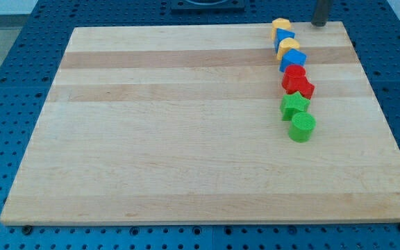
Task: Point your arm to the right of the yellow hexagon
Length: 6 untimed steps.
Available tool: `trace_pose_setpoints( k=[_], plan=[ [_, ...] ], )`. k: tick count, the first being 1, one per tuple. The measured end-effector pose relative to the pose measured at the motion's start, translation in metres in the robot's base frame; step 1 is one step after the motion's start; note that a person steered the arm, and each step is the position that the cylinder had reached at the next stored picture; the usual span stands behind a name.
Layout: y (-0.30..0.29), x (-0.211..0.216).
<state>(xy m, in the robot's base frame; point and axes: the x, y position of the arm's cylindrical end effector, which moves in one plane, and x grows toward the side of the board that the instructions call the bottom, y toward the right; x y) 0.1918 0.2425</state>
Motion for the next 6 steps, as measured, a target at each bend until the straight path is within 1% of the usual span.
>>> trace_pose_setpoints(
  k=[6],
  plan=[
    [0.0032, 0.0061]
  ],
)
